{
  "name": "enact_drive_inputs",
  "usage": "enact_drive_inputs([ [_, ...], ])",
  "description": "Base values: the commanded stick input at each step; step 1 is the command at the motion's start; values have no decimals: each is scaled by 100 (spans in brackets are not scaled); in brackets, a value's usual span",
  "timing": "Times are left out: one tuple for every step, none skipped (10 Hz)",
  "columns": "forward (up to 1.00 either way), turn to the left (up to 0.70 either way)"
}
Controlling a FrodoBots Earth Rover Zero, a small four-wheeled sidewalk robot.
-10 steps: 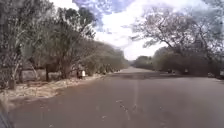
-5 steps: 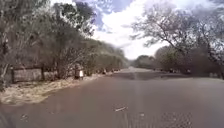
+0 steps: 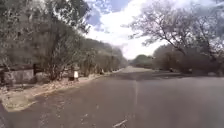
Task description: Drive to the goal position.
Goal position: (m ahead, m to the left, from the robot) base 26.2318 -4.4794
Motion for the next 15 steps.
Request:
enact_drive_inputs([
  [70,0],
  [70,0],
  [70,0],
  [70,0],
  [70,0],
  [70,0],
  [70,0],
  [70,0],
  [70,0],
  [70,0],
  [70,0],
  [70,0],
  [70,-4],
  [70,-19],
  [70,-35],
])
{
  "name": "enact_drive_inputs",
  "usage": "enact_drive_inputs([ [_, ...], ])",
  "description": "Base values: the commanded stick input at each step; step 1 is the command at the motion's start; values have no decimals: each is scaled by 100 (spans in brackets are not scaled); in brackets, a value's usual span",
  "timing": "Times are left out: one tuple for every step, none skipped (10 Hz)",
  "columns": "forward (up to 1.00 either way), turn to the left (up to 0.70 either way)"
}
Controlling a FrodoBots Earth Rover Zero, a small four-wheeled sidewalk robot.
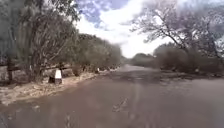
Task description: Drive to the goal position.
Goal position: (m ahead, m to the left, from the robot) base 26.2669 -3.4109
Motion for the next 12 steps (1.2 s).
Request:
enact_drive_inputs([
  [70,-19],
  [70,-3],
  [70,0],
  [70,0],
  [70,0],
  [70,0],
  [70,0],
  [70,0],
  [70,0],
  [70,0],
  [70,0],
  [70,0],
])
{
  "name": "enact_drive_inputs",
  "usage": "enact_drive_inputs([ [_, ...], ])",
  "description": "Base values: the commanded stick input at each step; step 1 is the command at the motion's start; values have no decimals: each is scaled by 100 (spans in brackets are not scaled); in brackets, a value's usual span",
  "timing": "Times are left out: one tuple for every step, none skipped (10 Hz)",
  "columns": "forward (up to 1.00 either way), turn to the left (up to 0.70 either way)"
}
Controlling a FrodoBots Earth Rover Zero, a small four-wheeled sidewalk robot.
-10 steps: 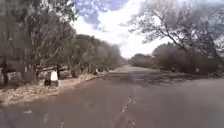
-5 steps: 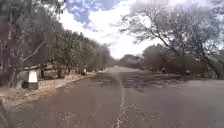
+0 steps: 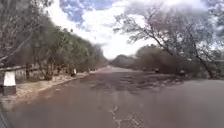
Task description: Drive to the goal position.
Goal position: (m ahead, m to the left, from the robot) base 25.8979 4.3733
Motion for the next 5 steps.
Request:
enact_drive_inputs([
  [70,0],
  [70,0],
  [70,0],
  [70,0],
  [70,-22],
])
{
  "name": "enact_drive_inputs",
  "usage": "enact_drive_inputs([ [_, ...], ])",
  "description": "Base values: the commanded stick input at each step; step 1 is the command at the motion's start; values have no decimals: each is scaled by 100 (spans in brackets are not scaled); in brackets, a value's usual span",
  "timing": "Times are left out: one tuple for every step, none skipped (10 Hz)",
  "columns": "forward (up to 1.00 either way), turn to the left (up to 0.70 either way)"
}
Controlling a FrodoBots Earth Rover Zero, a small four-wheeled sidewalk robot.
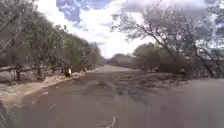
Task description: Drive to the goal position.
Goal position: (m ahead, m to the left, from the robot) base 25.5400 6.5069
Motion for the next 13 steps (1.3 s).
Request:
enact_drive_inputs([
  [70,-6],
  [70,0],
  [70,0],
  [70,0],
  [70,0],
  [70,0],
  [70,0],
  [70,0],
  [70,0],
  [70,0],
  [70,11],
  [70,25],
  [70,30],
])
